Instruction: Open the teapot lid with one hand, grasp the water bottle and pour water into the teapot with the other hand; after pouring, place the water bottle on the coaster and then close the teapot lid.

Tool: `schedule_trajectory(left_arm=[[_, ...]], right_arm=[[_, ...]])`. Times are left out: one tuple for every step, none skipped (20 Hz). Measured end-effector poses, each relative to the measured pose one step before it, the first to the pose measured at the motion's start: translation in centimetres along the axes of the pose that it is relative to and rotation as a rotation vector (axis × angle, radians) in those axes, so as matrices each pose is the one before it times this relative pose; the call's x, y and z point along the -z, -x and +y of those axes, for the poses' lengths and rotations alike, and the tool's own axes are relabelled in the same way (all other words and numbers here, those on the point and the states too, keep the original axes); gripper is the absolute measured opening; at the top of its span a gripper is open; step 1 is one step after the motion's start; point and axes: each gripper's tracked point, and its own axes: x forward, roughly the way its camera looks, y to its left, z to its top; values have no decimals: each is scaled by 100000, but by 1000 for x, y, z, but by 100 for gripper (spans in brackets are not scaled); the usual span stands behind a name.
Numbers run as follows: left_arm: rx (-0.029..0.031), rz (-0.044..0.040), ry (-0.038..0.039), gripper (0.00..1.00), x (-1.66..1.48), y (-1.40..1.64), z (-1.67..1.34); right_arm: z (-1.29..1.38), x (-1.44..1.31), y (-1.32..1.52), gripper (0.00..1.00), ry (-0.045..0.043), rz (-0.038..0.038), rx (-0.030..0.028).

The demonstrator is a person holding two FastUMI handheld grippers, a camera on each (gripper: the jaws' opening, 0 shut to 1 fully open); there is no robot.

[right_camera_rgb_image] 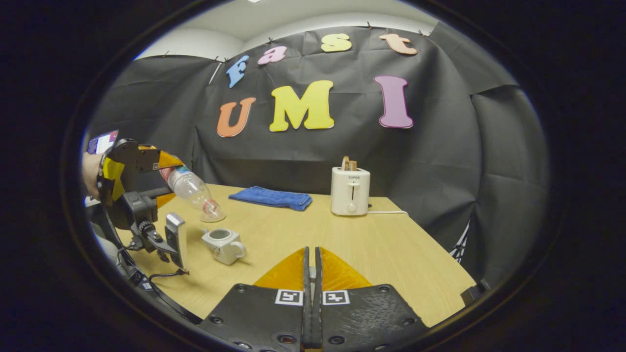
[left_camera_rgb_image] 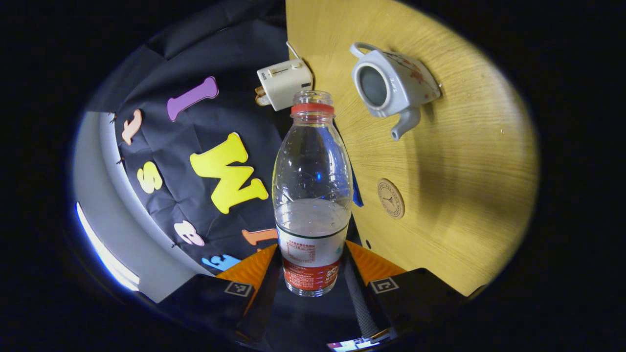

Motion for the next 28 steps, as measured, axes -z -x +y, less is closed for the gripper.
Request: schedule_trajectory(left_arm=[[4384, -406, 8538, 72, 223, -140, -1024], [3226, -229, 8634, 72, 360, 164, -969], [588, -953, 7630, 72, -101, 61, -287], [-1328, -470, 7587, 72, 232, 369, 51], [-1628, -547, 7668, 72, 229, 437, 275], [-726, 450, 8921, 72, 684, 305, 130], [1707, 1220, 10646, 72, 614, 196, -341], [2886, 1133, 11938, 72, 668, 420, -790], [2253, -18, 11985, 72, 167, 648, -594], [1152, -851, 12172, 72, -1, 999, -463], [-403, -1890, 9383, 72, -226, 807, -134], [884, -1851, 10168, 72, -376, 916, 136], [1390, -1252, 9667, 72, -193, 685, -450], [23, -876, 8921, 72, 178, 486, 65], [-452, -329, 6509, 73, 220, 429, 8], [-950, -900, 5260, 73, -45, 482, 403], [-723, -686, 4906, 73, -4, 347, 221], [51, -1256, 4633, 73, -191, 242, 185], [94, -1756, 4543, 73, -383, 160, 171], [1127, -1858, 4015, 73, -645, 13, 163], [845, -2879, 3335, 73, -847, -180, -31], [606, -2129, 2044, 72, -949, -487, 291], [574, -1846, 806, 73, -851, -580, 148], [198, -1500, -46, 73, -936, -475, 415], [-175, -1040, 58, 73, -658, -679, 432], [469, -318, 671, 73, -385, -810, 328], [385, -346, 1217, 73, -198, -972, 206], [388, -485, 1846, 73, -223, -1195, 220]], right_arm=[[163, -257, 39, 0, -49, -208, -238], [327, -314, 1, 0, -406, -297, -514], [297, -244, -61, 0, -503, -202, -564], [310, -204, -35, 0, -497, 129, -572], [401, -152, -1, 0, -1073, -122, -706], [315, -209, -20, 0, -871, 36, -650], [396, -124, -75, 0, -143, -26, -425], [321, -154, -98, 0, 695, -30, -201], [345, -140, 38, 0, 605, -21, -265], [428, -230, -12, 0, -154, -235, -870], [417, -147, -33, 0, -261, -80, -773], [280, -167, -19, 0, 297, -92, -242], [287, -175, 23, 0, 473, -190, -64], [358, -206, -42, 0, 415, -113, -243], [438, -118, 24, 0, 293, -51, -360], [369, -142, 17, 0, 163, -156, -362], [443, -102, -31, 0, 163, -160, -404], [490, -108, -159, 0, 108, -3, -459], [544, 68, -180, 0, 104, 164, -758], [484, -160, -105, 0, -126, -360, -512], [520, -215, -80, 0, 317, -527, -554], [522, -118, -59, 0, 767, -157, -348], [426, -54, -82, 0, 700, -108, -322], [283, 2, -84, 0, 456, 96, -225], [187, 49, -84, 0, 156, 131, -132], [96, 124, -90, 0, -208, 198, -114], [132, 176, -81, 0, 67, 430, -30], [-48, 183, -124, 0, -58, 438, 243]])
